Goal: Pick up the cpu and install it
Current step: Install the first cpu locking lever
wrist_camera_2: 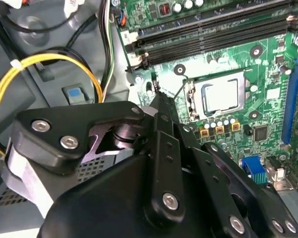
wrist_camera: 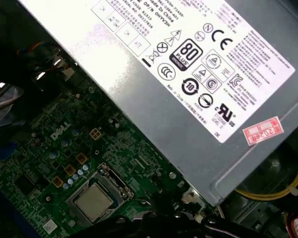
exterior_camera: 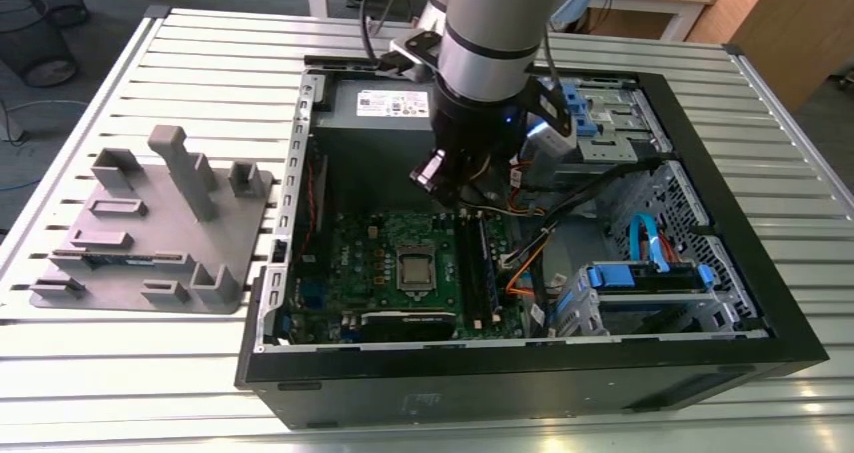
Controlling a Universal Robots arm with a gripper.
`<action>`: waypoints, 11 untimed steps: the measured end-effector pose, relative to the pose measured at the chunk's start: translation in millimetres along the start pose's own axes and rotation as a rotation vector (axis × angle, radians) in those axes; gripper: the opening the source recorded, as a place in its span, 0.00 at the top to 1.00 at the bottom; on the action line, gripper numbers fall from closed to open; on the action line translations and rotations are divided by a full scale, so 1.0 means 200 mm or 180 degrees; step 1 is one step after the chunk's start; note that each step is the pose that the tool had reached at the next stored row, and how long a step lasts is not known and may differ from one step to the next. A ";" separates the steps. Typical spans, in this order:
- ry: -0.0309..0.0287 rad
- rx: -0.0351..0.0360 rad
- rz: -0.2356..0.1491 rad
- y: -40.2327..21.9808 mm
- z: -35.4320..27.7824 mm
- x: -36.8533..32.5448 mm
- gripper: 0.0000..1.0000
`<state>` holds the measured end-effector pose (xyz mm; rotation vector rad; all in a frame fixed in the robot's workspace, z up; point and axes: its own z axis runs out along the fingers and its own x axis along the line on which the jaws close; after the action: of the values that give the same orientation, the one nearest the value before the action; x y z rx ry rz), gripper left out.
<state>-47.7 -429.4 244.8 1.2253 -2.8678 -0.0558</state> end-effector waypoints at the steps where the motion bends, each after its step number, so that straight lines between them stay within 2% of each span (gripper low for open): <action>1: -0.0001 0.0001 0.0000 0.005 0.002 0.005 0.89; 5: -0.0002 0.0003 0.0000 0.018 0.007 0.017 0.89; 11: -0.0003 0.0003 0.0000 0.015 0.009 0.024 0.89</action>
<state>-53.3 -430.7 243.1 1.2258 -2.8690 -0.0551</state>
